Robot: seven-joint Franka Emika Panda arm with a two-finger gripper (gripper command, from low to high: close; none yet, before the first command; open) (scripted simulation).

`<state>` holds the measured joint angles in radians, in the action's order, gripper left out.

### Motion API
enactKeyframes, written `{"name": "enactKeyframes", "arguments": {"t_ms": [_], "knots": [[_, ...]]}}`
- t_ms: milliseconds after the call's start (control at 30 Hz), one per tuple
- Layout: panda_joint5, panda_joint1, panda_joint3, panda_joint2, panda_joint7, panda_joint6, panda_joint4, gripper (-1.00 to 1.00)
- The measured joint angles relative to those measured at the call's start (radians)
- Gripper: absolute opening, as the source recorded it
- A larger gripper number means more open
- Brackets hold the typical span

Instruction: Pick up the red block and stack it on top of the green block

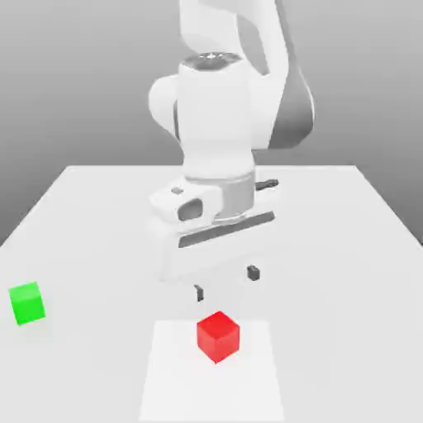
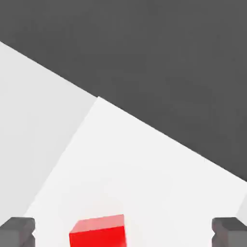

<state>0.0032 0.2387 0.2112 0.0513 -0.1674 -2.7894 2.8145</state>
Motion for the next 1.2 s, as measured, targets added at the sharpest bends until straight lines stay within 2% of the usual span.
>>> {"name": "enactKeyframes", "arguments": {"t_ms": [200,400,433,667,867,1067,1200], "knots": [[0.05,-0.004,-0.02,-0.128,0.062,-0.105,-0.005,0.0],[0.147,-0.065,-0.105,-0.258,0.131,-0.214,-0.019,0.0],[0.154,-0.079,-0.121,-0.276,0.135,-0.229,-0.02,-1.0],[0.153,-0.083,-0.124,-0.278,0.134,-0.229,-0.021,-1.0],[0.061,-0.048,-0.066,-0.161,0.07,-0.132,-0.009,-1.0],[-0.007,-0.054,-0.053,-0.043,0.019,-0.033,0.013,-1.0],[-0.022,-0.097,-0.016,-0.01,0.142,0.003,0.004,-1.0]]}}
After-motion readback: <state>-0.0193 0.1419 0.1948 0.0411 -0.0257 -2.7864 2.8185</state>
